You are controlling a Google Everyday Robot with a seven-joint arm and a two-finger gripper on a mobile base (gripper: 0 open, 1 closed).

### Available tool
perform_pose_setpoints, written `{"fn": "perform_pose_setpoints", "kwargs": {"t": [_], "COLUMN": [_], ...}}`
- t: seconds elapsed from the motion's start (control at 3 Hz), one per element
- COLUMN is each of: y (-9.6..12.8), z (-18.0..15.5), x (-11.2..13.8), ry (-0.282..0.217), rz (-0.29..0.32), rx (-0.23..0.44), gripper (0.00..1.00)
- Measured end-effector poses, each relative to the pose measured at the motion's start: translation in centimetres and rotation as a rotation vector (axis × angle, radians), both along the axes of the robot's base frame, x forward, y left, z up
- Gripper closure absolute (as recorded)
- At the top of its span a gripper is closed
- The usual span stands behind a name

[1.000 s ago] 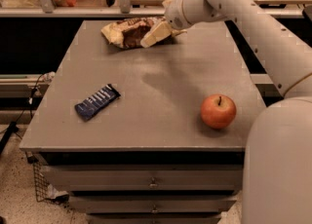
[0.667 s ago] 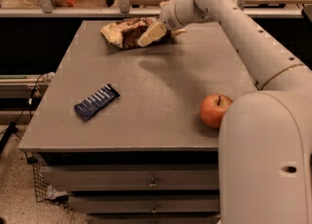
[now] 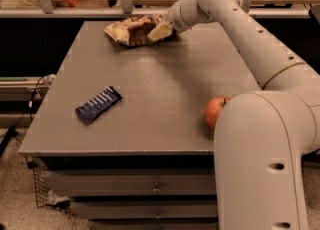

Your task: Pick brown chip bag

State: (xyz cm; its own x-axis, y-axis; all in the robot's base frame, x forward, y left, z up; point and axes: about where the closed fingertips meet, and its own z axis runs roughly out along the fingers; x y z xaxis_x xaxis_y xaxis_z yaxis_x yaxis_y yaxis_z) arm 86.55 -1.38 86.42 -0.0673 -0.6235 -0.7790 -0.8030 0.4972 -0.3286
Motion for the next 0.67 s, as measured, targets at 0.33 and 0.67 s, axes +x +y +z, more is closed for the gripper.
{"fn": "perform_pose_setpoints", "kwargs": {"t": [0.33, 0.67], "y": [-0.7, -1.1], "z": [0.5, 1.6], "x": [-1.0, -2.6], "ry": [0.001, -0.004], "rz": [0.01, 0.03], "rx": [-0.025, -0.031], "gripper": [0.67, 0.9]}}
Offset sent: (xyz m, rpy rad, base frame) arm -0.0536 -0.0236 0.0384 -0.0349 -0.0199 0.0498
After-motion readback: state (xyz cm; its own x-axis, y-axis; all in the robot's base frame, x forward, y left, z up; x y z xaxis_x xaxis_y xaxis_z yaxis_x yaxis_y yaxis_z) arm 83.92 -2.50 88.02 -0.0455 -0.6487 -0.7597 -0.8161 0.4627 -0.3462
